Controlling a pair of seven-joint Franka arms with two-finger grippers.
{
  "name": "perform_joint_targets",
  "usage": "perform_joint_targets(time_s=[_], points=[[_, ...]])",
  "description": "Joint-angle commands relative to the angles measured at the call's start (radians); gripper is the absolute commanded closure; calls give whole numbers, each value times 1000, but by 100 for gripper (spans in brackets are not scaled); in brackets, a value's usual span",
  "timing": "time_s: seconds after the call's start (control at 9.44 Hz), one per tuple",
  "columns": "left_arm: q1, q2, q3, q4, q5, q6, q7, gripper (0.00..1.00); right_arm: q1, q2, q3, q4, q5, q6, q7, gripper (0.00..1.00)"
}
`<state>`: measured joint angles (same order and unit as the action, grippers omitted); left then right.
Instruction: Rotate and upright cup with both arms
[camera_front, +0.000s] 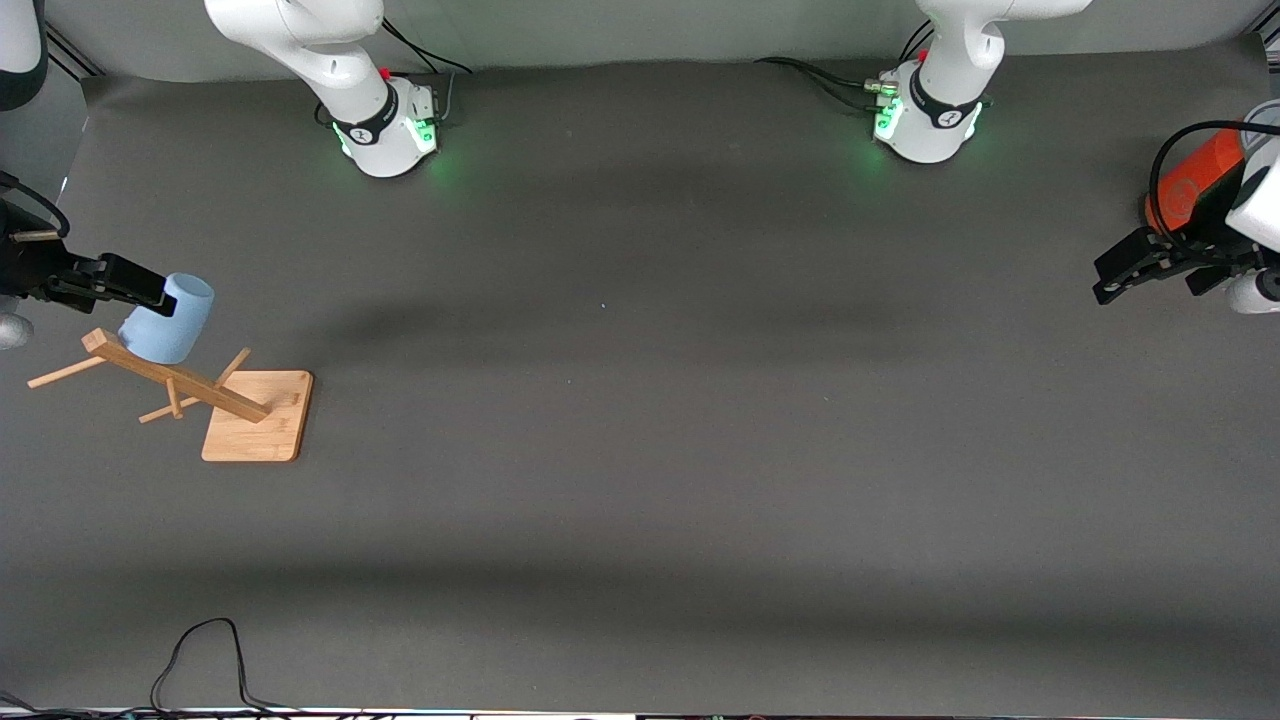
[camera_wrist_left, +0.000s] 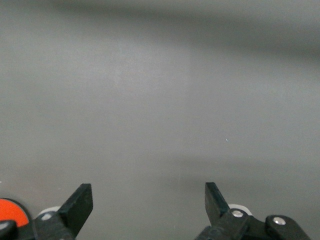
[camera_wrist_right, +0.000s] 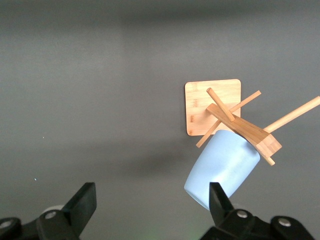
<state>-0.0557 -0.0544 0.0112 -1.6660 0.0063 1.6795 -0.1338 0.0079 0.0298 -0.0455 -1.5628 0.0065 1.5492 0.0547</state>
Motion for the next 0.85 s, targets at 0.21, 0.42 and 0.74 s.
perform_joint_targets(time_s=[0.21,0.42,0.74], points=[[-16,-12,12,-4,1,-9,-12,0,14,-7,-10,-3,-13,3,-15,0],[-15,-13,15,-23,0,-11,-7,0,12,-4,-10,0,-11,3,-21,0],[-13,-13,13,-32,-9,-14,-7,0,10,-7,-13,-11,-13,3,-19,0]])
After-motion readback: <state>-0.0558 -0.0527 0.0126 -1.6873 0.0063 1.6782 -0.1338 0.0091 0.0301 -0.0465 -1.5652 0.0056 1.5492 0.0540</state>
